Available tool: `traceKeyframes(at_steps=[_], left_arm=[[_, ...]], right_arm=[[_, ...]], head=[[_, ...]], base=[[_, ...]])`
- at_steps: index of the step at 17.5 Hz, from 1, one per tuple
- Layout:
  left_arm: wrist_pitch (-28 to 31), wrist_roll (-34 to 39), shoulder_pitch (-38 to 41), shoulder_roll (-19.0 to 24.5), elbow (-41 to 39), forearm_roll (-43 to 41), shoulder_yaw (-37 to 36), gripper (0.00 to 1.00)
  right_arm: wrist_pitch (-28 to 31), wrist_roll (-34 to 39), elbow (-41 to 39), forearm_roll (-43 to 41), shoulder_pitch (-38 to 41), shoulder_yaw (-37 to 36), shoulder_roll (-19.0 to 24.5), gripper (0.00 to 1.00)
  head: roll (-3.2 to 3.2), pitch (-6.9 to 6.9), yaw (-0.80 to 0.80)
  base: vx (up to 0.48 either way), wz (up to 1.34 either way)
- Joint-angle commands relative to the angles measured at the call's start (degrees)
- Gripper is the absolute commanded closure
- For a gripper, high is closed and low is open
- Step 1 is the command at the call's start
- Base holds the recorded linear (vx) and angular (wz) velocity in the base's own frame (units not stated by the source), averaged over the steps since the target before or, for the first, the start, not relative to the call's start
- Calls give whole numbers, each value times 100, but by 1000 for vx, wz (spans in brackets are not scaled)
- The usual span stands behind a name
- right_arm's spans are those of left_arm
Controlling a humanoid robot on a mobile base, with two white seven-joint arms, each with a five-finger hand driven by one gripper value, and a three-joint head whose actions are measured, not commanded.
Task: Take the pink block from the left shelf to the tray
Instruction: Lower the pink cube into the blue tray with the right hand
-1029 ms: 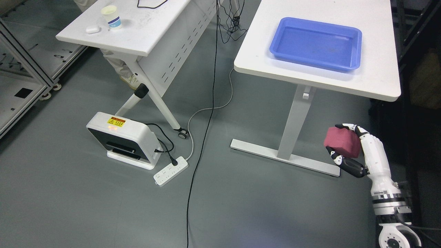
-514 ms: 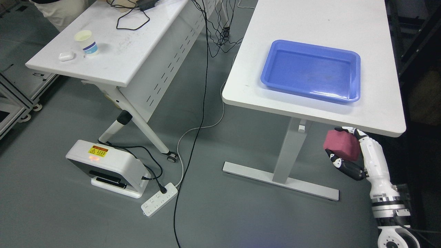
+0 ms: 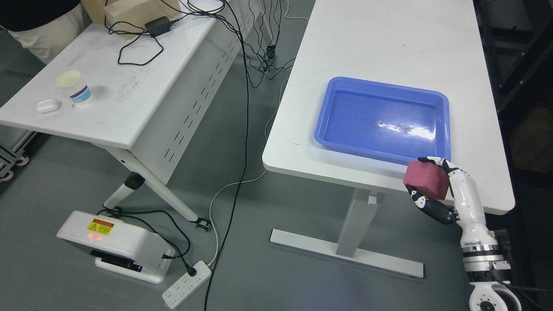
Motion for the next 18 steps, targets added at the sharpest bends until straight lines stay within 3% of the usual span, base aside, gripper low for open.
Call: traceKeyframes(at_steps=[1, 11, 16, 18], left_arm=[[-5, 4, 53, 100, 0, -9, 0, 0], [-5, 4, 53, 100, 0, -9, 0, 0], [-5, 4, 53, 100, 0, -9, 0, 0], [4, 4, 53, 100, 0, -9, 0, 0]], right_arm=[[3, 197, 2, 8, 4, 209, 103, 96], [3, 251, 2, -36, -22, 351, 222, 95], [12, 444, -7, -98, 66, 509, 222, 84], [38, 453, -7, -220, 66, 509, 222, 73]], head=[[0, 0, 0], [0, 0, 0], [0, 0, 0], [0, 0, 0]], base=[[252, -83], [224, -34], [189, -2], [167, 0]])
